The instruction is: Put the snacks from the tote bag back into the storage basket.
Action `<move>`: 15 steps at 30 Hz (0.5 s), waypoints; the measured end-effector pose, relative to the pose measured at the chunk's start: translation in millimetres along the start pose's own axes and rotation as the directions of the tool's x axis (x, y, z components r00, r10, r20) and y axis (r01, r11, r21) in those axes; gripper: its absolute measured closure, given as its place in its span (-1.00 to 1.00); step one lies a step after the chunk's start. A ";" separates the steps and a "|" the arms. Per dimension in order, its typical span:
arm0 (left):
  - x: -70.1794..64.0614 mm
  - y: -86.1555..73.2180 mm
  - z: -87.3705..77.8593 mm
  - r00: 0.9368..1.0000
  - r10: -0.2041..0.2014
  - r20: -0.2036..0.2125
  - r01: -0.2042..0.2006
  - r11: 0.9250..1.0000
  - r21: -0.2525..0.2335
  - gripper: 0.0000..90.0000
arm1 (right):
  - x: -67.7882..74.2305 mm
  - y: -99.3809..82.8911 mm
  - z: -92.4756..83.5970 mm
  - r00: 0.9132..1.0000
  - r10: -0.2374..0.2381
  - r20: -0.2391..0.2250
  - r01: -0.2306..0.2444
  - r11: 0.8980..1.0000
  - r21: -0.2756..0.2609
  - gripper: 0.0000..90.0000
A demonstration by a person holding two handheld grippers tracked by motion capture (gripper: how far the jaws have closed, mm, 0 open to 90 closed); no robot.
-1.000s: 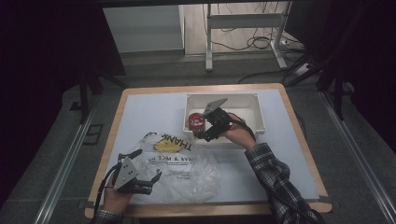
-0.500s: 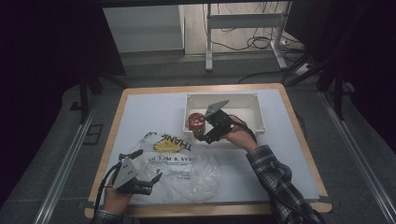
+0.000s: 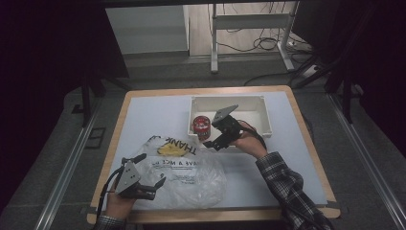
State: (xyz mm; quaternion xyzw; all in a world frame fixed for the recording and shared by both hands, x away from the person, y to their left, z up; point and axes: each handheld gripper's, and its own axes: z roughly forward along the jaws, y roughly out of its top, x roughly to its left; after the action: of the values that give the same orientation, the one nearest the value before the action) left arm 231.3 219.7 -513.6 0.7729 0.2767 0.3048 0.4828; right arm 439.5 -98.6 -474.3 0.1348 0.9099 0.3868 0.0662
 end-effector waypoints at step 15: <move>0.0 0.0 0.1 1.000 -0.006 0.001 0.006 1.000 0.000 -1.00 | 12.2 -8.1 -9.9 1.000 0.003 0.018 -0.003 1.000 -0.003 -0.83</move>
State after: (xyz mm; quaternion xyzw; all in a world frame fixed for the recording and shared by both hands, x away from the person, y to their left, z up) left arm 231.4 219.6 -513.7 0.7723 0.2786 0.3028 0.4839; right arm 424.1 -107.2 -473.5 0.1398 0.9085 0.3868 0.0742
